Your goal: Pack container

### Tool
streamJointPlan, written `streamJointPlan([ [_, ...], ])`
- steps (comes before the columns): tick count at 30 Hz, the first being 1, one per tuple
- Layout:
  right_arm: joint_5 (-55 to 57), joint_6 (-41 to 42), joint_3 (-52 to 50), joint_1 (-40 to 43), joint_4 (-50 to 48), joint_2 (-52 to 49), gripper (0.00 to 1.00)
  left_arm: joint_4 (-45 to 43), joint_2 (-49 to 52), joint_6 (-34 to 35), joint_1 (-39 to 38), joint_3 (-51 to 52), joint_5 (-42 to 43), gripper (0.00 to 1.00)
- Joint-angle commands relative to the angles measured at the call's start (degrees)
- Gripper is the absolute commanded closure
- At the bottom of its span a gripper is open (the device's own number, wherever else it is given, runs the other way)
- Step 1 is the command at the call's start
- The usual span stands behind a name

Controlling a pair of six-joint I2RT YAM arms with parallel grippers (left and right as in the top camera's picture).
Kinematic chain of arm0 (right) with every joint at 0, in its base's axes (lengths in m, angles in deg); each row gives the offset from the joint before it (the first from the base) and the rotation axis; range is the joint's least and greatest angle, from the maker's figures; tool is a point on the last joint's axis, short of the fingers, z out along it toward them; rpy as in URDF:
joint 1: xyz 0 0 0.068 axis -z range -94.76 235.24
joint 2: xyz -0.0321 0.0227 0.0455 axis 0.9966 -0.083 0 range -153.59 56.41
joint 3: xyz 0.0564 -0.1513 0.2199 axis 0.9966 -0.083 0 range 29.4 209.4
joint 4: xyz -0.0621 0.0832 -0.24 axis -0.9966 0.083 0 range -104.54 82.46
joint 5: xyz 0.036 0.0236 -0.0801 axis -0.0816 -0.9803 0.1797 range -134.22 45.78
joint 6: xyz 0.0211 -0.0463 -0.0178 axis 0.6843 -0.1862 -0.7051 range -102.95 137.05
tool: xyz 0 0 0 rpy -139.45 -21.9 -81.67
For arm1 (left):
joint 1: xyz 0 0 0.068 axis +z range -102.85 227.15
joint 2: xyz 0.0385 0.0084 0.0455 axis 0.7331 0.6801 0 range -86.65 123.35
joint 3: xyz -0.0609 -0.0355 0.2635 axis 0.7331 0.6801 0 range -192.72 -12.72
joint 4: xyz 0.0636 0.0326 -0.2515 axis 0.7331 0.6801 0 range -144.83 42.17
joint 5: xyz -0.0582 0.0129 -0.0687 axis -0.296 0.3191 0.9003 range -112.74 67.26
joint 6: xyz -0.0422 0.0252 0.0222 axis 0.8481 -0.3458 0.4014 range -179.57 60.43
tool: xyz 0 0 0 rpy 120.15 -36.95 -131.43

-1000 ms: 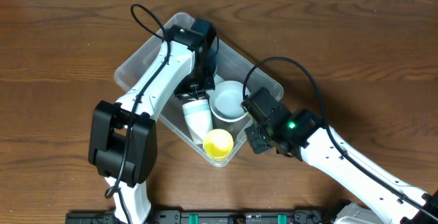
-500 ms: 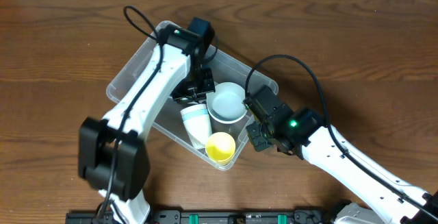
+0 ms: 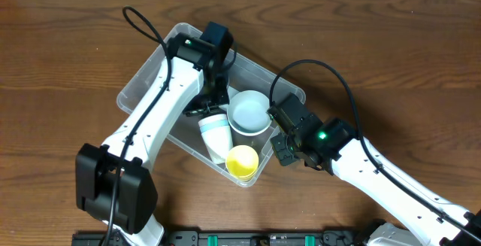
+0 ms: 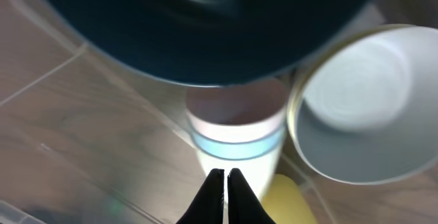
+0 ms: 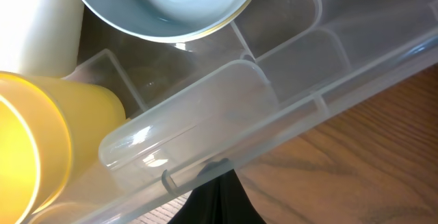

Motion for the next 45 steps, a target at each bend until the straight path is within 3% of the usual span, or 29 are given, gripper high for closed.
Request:
streamJointPlan([
  [1, 0.8, 0.7, 0.1, 0.5, -0.1, -0.2, 0.99, 0.4, 0.2, 1.0, 2.0, 1.9, -2.1, 0.94],
  [4, 0.9, 0.7, 0.1, 1.1, -0.8, -0.2, 0.98, -1.1, 0.2, 1.0, 3.0, 3.6, -2.7, 0.94],
  [8, 1.2, 0.7, 0.1, 2.5, -3.0, -0.2, 0.84, -4.4, 0.2, 1.0, 4.3, 5.8, -5.2, 0.94],
  [14, 1.2, -1.4, 0.1, 5.6, -5.2, -0.2, 0.48, -8.3, 0.2, 0.9, 6.3, 8.3, -5.2, 0.94],
  [17, 1.2, -1.4, 0.1, 7.7, -6.2, -0.2, 0.37, -10.9, 0.3, 0.0, 7.4, 9.7, -5.2, 0.94],
  [28, 1.2, -1.4, 0.1, 14.3, -7.5, -0.2, 0.23, -21.7, 0.5, -5.1, 10.0, 10.8, -5.6, 0.94],
  [38, 1.2, -1.4, 0.1, 18.9, -7.9, -0.2, 0.16, -32.9, 1.7, -10.5, 10.0, 10.8, -5.3, 0.94],
  [45, 1.2, -1.4, 0.1, 20.6, -7.5, -0.2, 0.12, -39.5, 5.9, -14.5, 10.0, 10.7, 2.9, 0.94],
])
